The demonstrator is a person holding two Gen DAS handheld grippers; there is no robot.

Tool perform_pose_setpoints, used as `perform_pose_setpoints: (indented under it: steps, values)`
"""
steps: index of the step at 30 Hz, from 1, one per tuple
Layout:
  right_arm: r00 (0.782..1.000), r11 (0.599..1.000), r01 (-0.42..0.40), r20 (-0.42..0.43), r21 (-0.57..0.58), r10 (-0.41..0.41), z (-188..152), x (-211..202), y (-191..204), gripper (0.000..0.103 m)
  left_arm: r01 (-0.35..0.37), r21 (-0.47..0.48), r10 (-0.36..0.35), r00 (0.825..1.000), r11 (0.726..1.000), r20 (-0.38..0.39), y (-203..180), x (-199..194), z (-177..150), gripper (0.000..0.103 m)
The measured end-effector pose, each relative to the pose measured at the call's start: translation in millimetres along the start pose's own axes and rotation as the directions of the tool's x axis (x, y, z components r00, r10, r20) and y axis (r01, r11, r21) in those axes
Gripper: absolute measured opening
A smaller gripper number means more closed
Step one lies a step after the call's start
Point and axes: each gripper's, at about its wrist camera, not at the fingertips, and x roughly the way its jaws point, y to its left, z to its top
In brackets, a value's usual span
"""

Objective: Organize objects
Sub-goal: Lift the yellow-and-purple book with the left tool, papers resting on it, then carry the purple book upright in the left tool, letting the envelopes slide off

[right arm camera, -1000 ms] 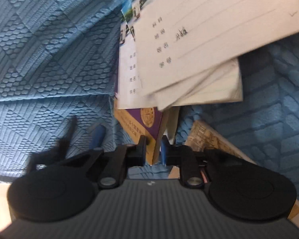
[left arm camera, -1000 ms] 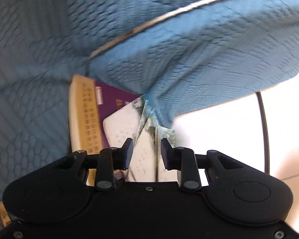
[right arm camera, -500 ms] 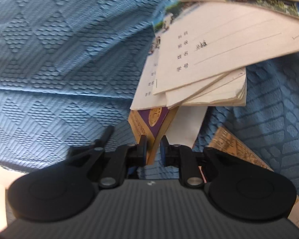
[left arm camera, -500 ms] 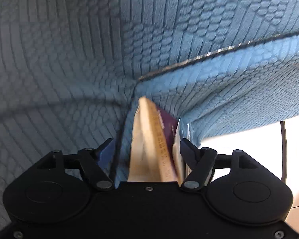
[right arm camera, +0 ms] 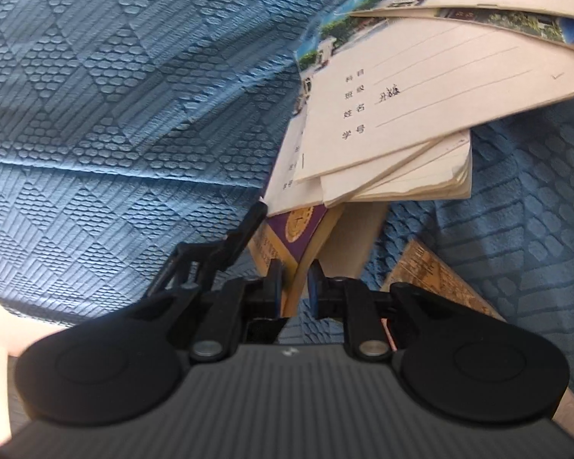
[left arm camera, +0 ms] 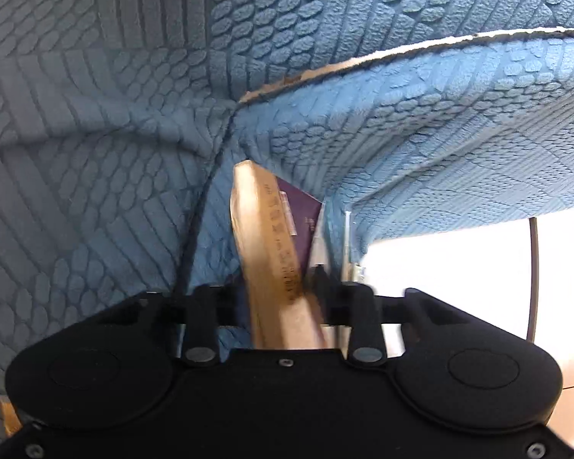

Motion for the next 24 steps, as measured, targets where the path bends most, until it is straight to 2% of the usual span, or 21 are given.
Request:
perform_pose_setpoints:
  steps: [4,6,8,9,10,15,19,22,24]
  values:
    - [0.999,1.0,-0.025,-0.039,0.011,0.025,3,-4,-4,0.026,0.018,0.061,-0.02,0.999,0.998,0.03,-17,-4,-6,0.014]
    - [0.997,0.998,-0.046,-0.059,0.044,0.049,3,-9,-7,0.027,0.019,0.079,-0.023,0.999,0.997,0.044,-25,-7,-8,0.012]
    - [0.994,0.994,-0.074,-0.079,0.08,0.08,1,-13,-9,0.044,0.018,0.085,-0.022,0.998,0.996,0.055,-30,-10,-7,0.01]
    - [0.992,0.992,-0.081,-0.087,0.1,0.09,-1,-14,-9,0.064,0.023,0.078,-0.027,0.998,0.997,0.056,-31,-11,-7,0.01]
    - [0.991,0.989,-0.084,-0.089,0.124,0.095,-4,-15,-11,0.075,0.03,0.072,-0.034,0.998,0.997,0.055,-31,-10,-6,0.009]
    - [0.989,0.969,-0.135,-0.027,0.208,0.144,-7,-6,-16,0.075,0.012,0.098,-0.02,0.997,0.995,0.081,-37,-21,-9,0.008]
    - [0.993,0.969,-0.116,0.006,0.217,0.118,-8,6,-15,0.071,0.001,0.115,-0.015,0.993,0.993,0.121,-35,-40,-9,0.008]
    - [0.994,0.976,-0.108,0.008,0.187,0.108,-10,11,-8,0.05,-0.005,0.117,-0.013,0.988,0.993,0.156,-37,-62,-7,0.008]
    - [0.995,0.988,-0.099,-0.021,0.123,0.102,-15,15,1,0.045,-0.015,0.126,-0.008,0.984,0.992,0.178,-37,-72,-6,0.008]
